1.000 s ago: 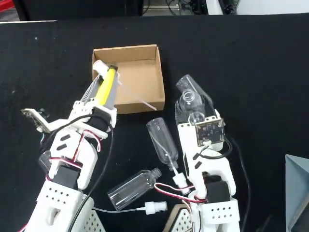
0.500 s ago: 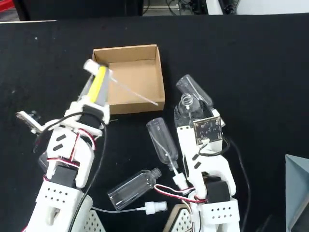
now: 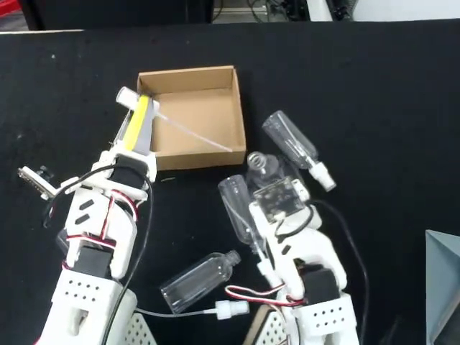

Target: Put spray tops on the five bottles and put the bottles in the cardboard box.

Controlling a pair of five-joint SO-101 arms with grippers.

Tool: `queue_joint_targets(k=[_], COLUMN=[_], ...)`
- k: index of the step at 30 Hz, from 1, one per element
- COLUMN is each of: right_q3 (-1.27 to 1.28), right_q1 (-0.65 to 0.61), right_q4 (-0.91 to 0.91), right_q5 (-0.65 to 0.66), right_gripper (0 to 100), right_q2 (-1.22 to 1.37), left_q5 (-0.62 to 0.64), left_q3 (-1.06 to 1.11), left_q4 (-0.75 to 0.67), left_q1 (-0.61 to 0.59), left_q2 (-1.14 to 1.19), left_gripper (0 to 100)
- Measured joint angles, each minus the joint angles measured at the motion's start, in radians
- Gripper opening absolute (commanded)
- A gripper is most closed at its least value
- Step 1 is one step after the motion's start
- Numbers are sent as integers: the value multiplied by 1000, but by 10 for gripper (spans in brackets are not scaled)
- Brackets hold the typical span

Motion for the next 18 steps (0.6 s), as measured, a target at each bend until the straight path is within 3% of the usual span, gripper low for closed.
queue_joint_targets(k=[18], right_q3=[0], right_q1=[-18], right_q4=[6], right_q5=[18], right_gripper=[67], right_q2=[0], left_q5=[0], left_q3=[0], left_q4=[0], left_q1=[2], left_q2=[0], left_gripper=[29])
